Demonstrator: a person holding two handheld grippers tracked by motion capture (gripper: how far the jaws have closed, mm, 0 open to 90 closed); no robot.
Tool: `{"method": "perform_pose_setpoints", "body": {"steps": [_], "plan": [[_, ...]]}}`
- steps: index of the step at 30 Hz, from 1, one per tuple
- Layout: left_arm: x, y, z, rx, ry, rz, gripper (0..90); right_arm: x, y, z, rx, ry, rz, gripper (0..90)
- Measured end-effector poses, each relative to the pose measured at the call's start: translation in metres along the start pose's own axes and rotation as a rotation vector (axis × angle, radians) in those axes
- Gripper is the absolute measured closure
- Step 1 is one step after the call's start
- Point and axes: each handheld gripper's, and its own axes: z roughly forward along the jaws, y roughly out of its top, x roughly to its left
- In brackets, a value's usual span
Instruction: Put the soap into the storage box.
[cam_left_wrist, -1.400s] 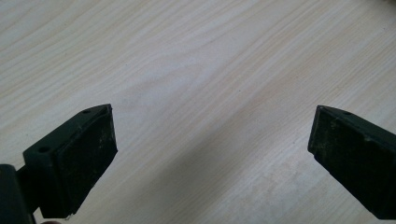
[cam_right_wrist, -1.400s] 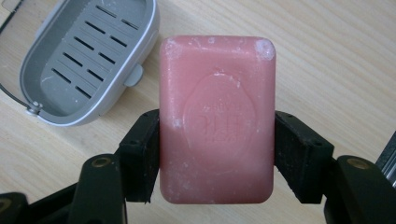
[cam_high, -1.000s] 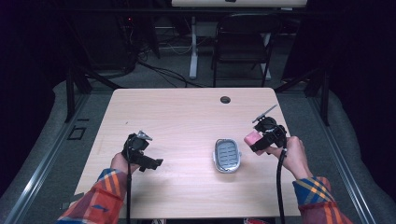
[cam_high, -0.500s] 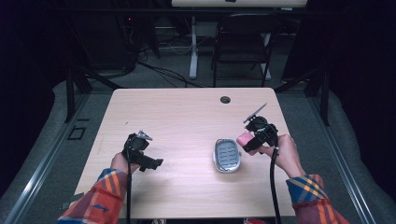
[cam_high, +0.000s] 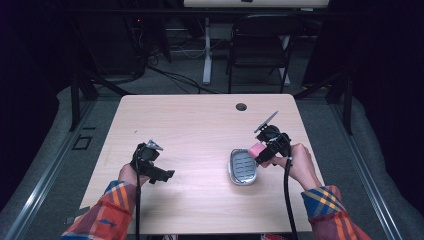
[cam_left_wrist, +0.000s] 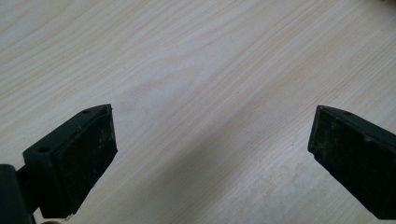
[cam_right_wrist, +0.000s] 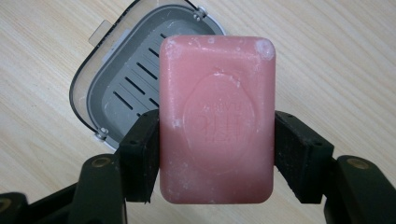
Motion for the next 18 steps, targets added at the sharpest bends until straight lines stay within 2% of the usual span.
{"method": "perform_pose_setpoints", "body": {"steps": [1, 5, 6, 9, 10, 11, 12, 13, 18], "plan": [[0.000, 0.000, 0.000, 0.000, 0.000, 0.000, 1.0, 0.001, 0.000, 0.001, -0.007, 0.012, 0.005, 37.2], [0.000, 0.000, 0.000, 0.000, 0.001, 0.000, 1.0, 0.005, 0.003, 0.003, 0.008, 0.006, -0.010, 37.2], [0.000, 0.000, 0.000, 0.000, 0.002, 0.001, 1.0, 0.006, 0.004, 0.003, 0.013, 0.019, -0.008, 37.2], [0.000, 0.000, 0.000, 0.000, 0.000, 0.001, 1.0, 0.007, 0.006, 0.004, 0.021, 0.010, -0.012, 37.2], [0.000, 0.000, 0.000, 0.000, 0.000, 0.001, 1.1, 0.008, 0.007, 0.006, 0.011, 0.019, -0.007, 37.2], [0.000, 0.000, 0.000, 0.000, -0.001, 0.001, 1.1, 0.008, 0.008, 0.005, 0.029, 0.015, -0.020, 37.2], [0.000, 0.000, 0.000, 0.000, -0.001, 0.001, 1.0, 0.010, 0.008, 0.007, 0.017, 0.018, -0.004, 37.2], [0.000, 0.000, 0.000, 0.000, -0.001, 0.001, 1.1, 0.009, 0.008, 0.007, 0.026, 0.016, -0.017, 37.1], [0.000, 0.000, 0.000, 0.001, -0.001, 0.002, 1.1, 0.014, 0.011, 0.011, 0.038, 0.020, -0.015, 37.2]]}}
